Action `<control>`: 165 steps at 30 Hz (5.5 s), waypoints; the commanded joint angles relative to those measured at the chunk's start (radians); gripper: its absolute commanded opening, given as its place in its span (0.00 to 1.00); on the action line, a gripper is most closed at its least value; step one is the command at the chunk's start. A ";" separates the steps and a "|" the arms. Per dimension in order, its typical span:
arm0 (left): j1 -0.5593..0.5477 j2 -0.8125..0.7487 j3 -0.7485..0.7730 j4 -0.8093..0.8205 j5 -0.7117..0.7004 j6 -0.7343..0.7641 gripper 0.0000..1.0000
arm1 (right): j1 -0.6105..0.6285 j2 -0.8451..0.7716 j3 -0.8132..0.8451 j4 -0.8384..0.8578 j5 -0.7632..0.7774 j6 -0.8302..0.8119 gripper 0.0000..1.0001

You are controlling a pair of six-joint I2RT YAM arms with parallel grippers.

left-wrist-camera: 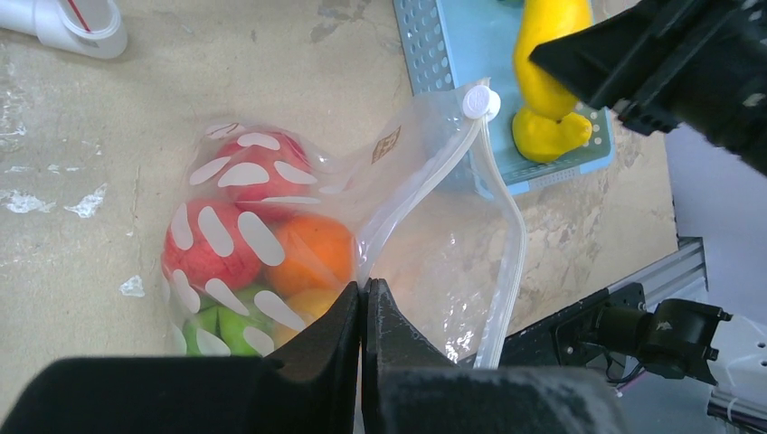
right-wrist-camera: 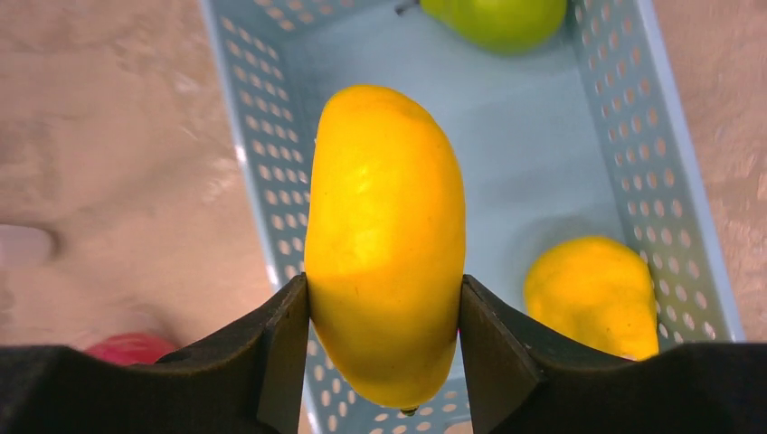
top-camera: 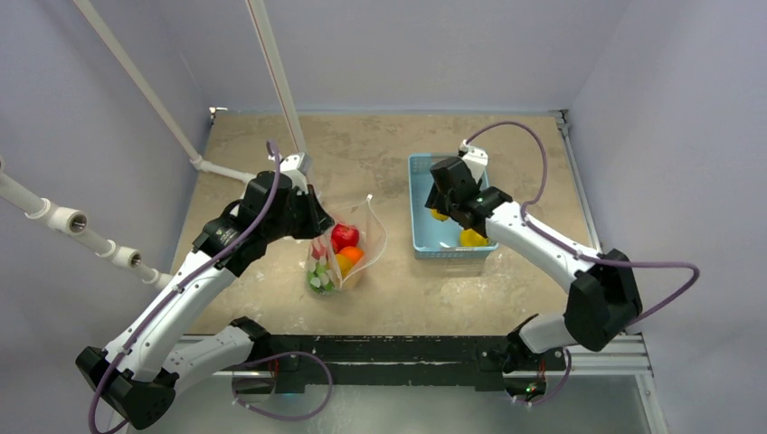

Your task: Place the food in the zip-top bag and seal the zipper

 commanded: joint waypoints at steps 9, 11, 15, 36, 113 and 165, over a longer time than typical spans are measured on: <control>0.008 0.002 0.033 0.020 -0.036 -0.047 0.00 | -0.001 -0.214 0.153 0.165 -0.146 -0.281 0.00; 0.009 0.003 0.034 0.021 -0.036 -0.054 0.00 | 0.001 -0.252 0.151 0.213 -0.242 -0.327 0.00; 0.009 0.005 0.036 0.022 -0.036 -0.066 0.00 | 0.004 -0.290 0.142 0.264 -0.415 -0.413 0.00; 0.009 0.012 0.078 -0.009 -0.088 -0.074 0.00 | 0.322 -0.264 0.128 0.219 -0.571 -0.525 0.00; 0.009 -0.003 0.010 0.044 0.040 0.046 0.00 | 0.112 -0.062 0.163 -0.328 0.114 0.190 0.77; -0.012 -0.005 -0.049 0.067 0.204 0.141 0.00 | -0.083 0.085 0.037 -0.332 0.144 0.220 0.71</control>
